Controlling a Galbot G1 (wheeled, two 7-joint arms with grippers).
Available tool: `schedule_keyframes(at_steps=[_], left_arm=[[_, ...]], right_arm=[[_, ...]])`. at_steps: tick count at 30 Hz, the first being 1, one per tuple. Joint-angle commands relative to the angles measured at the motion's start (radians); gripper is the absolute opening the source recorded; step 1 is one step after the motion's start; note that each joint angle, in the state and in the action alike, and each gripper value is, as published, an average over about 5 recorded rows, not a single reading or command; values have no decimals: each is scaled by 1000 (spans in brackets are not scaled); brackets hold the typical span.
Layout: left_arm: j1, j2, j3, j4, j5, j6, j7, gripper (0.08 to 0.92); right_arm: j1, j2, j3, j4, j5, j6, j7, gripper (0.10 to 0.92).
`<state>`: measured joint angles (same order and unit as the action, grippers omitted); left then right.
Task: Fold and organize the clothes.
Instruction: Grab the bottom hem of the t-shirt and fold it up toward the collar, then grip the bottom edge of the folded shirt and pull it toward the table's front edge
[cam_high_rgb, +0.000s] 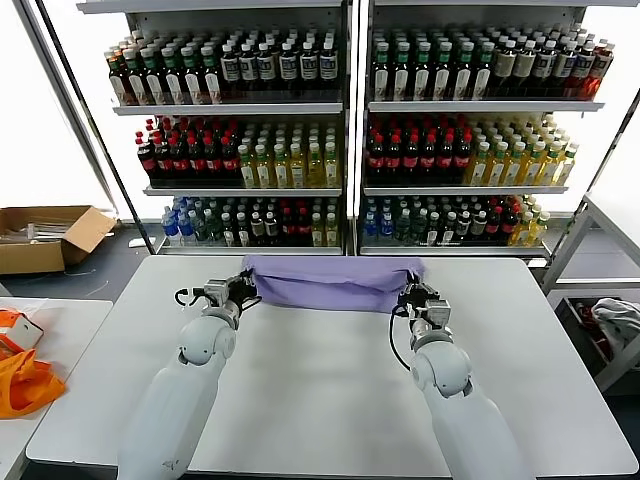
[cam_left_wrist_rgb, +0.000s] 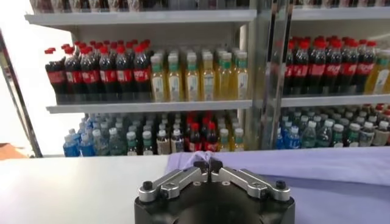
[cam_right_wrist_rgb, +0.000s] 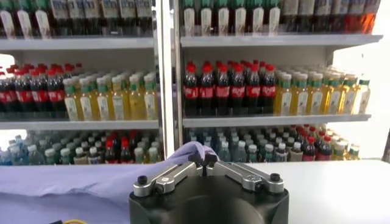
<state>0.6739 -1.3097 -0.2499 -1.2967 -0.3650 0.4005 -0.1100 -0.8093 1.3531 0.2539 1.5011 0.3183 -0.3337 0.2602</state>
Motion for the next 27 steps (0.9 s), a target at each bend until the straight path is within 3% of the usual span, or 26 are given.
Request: schedule_keyframes(at_steps=[1,7,13,27], left_arm=[[-72,-6,21,120,-8,3,25,84],[-53,3,22,41,-13,24,30,127],[-33,10,18,-29,-39,96,-31,298],[12,31,10,-70,-7,144,-50,705]], right_arm=[[67,17,-13,-97,4,-47,-20,111],[80,55,-7,-90,67,-50,14,234],[96,99,-1,-40,230,-54,178,407],[-39,15,23,146,124,-170,201,796]])
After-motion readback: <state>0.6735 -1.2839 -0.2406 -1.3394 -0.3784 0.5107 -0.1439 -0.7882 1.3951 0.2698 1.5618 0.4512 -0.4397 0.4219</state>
